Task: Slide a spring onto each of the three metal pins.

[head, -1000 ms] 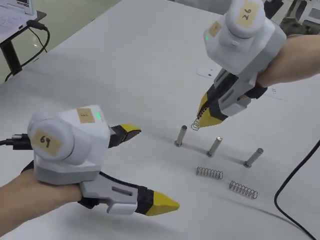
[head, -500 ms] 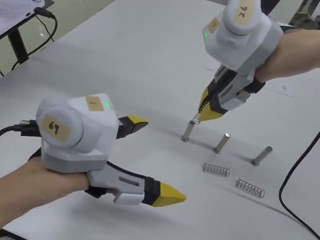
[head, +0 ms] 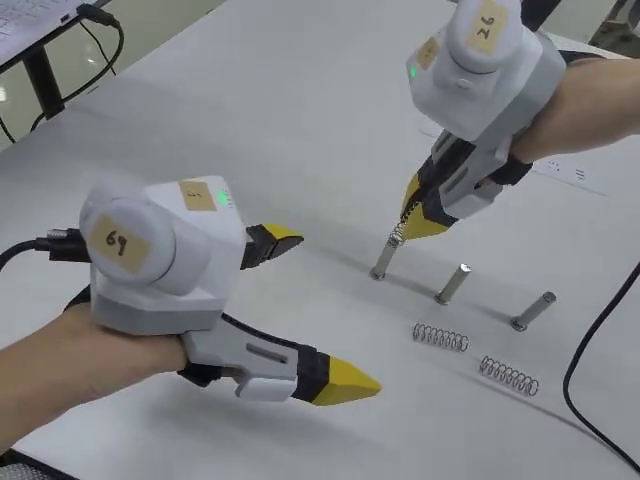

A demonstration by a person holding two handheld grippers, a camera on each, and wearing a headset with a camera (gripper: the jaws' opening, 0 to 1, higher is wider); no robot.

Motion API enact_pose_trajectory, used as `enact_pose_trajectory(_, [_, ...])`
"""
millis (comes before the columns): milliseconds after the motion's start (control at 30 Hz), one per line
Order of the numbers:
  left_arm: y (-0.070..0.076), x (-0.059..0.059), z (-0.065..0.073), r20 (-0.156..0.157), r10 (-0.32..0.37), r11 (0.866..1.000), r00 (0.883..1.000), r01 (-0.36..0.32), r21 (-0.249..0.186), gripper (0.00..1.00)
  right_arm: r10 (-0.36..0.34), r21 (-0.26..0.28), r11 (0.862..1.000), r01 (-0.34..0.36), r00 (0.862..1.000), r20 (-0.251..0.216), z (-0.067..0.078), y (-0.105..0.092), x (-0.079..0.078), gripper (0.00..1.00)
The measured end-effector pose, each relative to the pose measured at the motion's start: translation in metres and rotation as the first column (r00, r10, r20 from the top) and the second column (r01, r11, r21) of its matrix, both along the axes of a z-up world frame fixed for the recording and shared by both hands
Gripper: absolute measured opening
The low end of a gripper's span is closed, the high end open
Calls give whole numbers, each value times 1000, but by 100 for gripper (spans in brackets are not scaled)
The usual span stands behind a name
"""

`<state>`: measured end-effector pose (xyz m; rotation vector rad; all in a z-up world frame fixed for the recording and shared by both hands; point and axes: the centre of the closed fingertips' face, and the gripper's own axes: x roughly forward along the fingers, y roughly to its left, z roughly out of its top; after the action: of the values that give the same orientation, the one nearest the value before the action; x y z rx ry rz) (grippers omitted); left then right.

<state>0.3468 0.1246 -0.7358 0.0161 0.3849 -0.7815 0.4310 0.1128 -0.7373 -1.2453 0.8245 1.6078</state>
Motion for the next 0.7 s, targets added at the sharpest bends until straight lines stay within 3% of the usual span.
enact_pose_trajectory(700, [2,1,-3,-20,9,1000,1000,-9,-4,98,25,-39,999,-25,1000,-3,-16,-1,-1,8])
